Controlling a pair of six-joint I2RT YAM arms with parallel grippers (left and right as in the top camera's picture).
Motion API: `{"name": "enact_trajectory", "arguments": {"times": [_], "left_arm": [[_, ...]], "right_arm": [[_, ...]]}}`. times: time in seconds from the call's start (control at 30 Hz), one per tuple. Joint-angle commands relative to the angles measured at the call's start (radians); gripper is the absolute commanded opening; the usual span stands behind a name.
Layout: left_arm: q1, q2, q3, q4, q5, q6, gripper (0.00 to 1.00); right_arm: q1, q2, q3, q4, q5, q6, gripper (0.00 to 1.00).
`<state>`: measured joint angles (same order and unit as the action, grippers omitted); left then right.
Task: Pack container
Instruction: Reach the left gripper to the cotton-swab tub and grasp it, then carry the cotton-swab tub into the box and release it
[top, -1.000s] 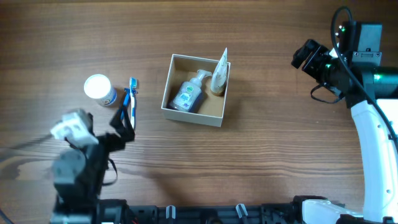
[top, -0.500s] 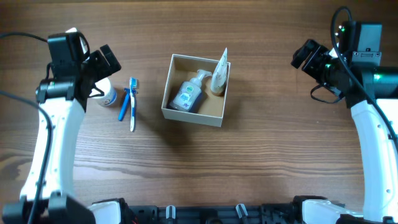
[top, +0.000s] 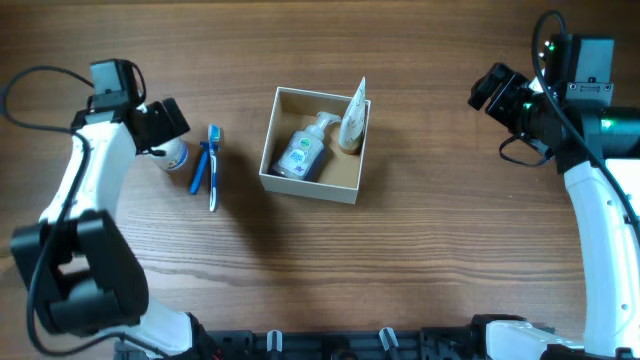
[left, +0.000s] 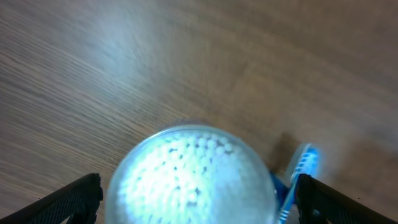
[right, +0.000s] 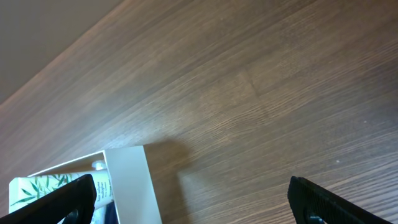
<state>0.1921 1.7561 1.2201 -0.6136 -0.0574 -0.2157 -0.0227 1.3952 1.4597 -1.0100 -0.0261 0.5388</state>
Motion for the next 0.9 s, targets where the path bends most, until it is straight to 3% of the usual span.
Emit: {"name": "enact_trajectory", "arguments": {"times": [0.0, 0.13, 0.3, 0.63, 0.87], "left_arm": [[0.003, 0.05, 0.019, 0.0, 0.015, 0.052, 1.0], [0.003, 0.063, 0.019, 0.001, 0.011, 0.053, 0.95], [0.003, 0.06, 0.019, 0.012, -0.024, 0.053, 0.81], [-0.035, -0.102, 0.078, -0.034, -0.01, 0.055, 0.81], [-0.226, -0.301, 0.136, -0.069, 0.124, 0.05, 0.79]], "right_arm": [[-0.001, 0.006, 0.013, 0.002, -0.009, 0.013, 1.0], [-0.001, 0.006, 0.013, 0.003, -0.009, 0.013, 1.0], [-0.001, 0.006, 0.014, 0.003, -0.009, 0.013, 1.0], [-0.001, 0.006, 0.013, 0.003, -0.009, 0.013, 1.0], [-0.001, 0.006, 0.013, 0.003, -0.009, 0.013, 1.0]]}}
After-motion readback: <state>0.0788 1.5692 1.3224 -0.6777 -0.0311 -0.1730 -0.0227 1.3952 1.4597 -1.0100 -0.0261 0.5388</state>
